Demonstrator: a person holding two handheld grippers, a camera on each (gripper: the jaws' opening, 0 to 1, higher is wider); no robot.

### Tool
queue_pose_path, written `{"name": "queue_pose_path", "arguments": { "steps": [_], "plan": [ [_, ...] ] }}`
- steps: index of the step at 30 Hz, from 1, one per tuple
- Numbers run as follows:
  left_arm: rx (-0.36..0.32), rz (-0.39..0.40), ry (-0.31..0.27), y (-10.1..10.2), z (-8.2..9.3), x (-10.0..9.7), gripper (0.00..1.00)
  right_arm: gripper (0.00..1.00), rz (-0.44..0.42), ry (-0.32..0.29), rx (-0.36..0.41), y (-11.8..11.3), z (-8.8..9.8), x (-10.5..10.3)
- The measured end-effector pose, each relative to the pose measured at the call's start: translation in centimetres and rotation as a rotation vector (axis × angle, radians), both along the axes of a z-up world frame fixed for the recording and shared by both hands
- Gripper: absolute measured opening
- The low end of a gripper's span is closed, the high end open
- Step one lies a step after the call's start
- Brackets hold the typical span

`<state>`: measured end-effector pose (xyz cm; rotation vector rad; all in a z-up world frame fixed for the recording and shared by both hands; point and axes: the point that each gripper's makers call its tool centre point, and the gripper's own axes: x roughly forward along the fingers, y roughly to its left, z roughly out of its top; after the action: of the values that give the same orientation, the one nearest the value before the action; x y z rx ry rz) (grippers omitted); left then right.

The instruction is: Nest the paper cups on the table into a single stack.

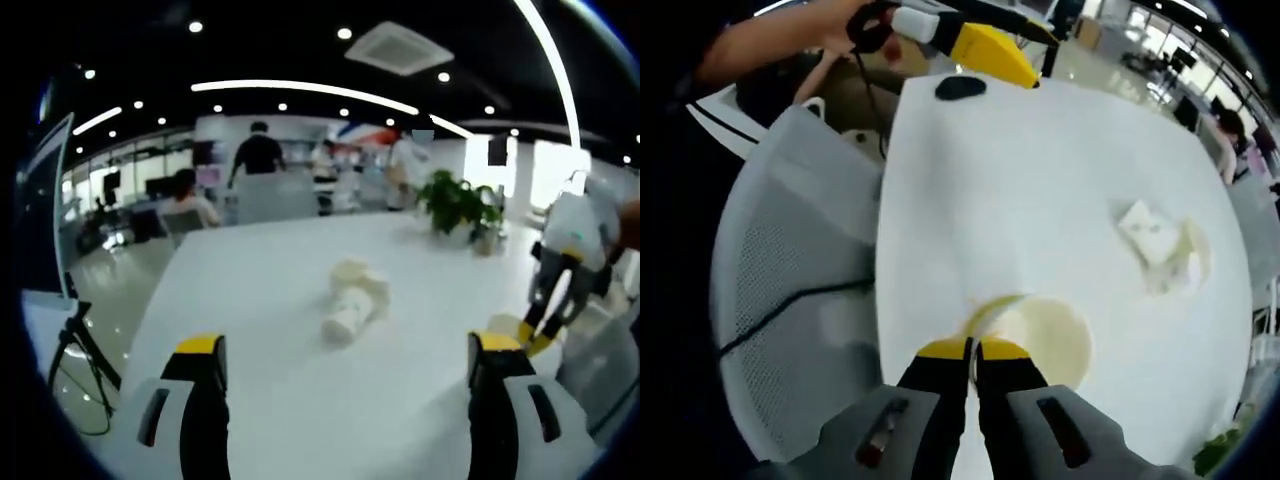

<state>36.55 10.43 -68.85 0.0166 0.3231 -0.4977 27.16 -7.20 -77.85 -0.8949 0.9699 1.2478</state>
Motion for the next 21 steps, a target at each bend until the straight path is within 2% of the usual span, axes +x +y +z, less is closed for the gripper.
{"name": "queue_pose_path", "arguments": {
  "steps": [10,19,21],
  "plan": [
    [0.005,-0.001,0.012,0.0,-0.4,-0.2,0.98,0.01,-0.013,0.004,0.049,0.4,-0.2,-0.1],
    [-0.003,-0.001,0.01,-0.2,-0.5,-0.2,0.98,0.13,-0.013,-0.051,0.075,-0.1,0.9,0.9],
    [-0.004,-0.001,0.011,-0.3,-0.5,-0.2,0.98,0.19,-0.02,-0.065,0.093,0.0,1.5,1.3]
  ]
}}
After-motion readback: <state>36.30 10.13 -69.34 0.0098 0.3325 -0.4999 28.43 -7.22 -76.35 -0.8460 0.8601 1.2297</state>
